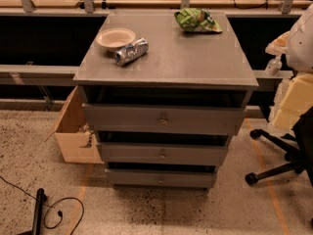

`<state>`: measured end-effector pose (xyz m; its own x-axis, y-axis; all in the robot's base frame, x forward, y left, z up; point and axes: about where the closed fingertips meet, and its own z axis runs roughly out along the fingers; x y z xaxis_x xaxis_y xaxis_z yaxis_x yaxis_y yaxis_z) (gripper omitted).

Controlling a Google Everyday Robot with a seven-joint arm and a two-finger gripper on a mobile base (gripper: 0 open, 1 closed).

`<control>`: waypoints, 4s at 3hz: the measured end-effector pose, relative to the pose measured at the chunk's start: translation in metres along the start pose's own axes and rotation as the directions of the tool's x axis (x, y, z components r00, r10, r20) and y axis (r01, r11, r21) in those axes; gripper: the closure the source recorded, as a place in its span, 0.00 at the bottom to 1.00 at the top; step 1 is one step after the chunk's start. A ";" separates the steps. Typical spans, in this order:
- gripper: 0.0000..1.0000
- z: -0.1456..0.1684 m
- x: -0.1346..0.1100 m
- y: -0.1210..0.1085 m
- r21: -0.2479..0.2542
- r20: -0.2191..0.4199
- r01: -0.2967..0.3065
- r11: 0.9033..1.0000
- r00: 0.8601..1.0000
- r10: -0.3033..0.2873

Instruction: Move green rice chip bag near redbull can

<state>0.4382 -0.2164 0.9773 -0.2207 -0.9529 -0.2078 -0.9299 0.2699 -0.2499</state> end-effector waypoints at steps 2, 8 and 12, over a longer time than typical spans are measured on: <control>0.00 0.011 -0.012 -0.032 0.025 0.119 -0.039 0.999 0.992 0.035; 0.00 0.105 -0.060 -0.215 0.085 0.589 -0.538 0.838 0.706 0.393; 0.00 0.167 -0.098 -0.389 0.248 0.750 -0.639 0.728 0.602 0.273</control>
Offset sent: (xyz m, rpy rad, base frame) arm 0.1114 0.0068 0.0035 0.3640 -0.1533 -0.0357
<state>0.8710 -0.2044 0.9369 -0.1666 -0.3968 -0.9027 -0.4627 0.8399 -0.2838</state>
